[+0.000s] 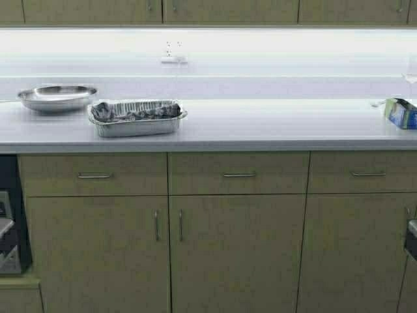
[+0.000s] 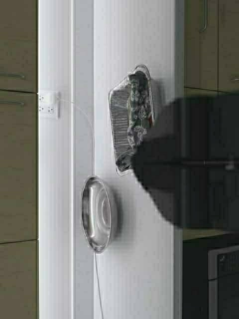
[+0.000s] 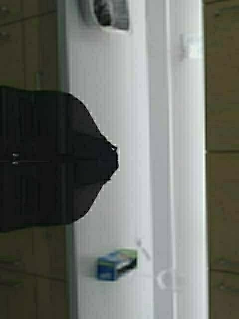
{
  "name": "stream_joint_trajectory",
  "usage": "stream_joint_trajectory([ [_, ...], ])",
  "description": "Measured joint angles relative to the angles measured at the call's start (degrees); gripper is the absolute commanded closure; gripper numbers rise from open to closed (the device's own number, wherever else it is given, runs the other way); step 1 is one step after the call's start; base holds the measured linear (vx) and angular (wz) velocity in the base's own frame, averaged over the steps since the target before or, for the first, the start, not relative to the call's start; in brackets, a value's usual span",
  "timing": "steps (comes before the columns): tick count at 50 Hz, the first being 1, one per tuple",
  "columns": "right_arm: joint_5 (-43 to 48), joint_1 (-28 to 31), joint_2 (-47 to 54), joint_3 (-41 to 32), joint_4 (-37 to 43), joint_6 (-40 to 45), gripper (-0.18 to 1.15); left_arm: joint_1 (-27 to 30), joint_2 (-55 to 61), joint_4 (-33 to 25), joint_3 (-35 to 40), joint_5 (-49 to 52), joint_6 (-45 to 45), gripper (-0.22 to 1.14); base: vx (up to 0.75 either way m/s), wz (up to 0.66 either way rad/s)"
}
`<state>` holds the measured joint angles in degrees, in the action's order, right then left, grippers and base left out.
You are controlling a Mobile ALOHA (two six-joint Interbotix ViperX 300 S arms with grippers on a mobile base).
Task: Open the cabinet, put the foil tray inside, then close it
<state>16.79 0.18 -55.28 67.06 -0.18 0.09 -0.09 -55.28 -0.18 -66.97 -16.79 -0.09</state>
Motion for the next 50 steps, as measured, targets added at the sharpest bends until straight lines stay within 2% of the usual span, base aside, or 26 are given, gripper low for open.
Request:
stream_joint_trajectory([
  [2,0.0,0.0,0.0,0.0,0.09,0.0,0.88,0.0,0.0,0.09,-0.09,-0.09,0.0,0.91,0.05,-0.04],
  [5,-0.26,0.0,0.0,0.53,0.09,0.35,0.88,-0.09,0.0,0.26,-0.97,0.09,-0.18,0.84,0.07,-0.02],
  [13,-0.88,0.18,0.18,0.79,0.0,0.53,0.92,-0.7,0.18,0.35,-1.14,0.18,-0.09,0.9,0.11,0.03],
  [50,-0.97,0.18,0.7,0.79,0.0,0.62,0.91,-0.62,5.01,0.53,-0.53,-0.35,0.09,0.89,0.24,0.11],
])
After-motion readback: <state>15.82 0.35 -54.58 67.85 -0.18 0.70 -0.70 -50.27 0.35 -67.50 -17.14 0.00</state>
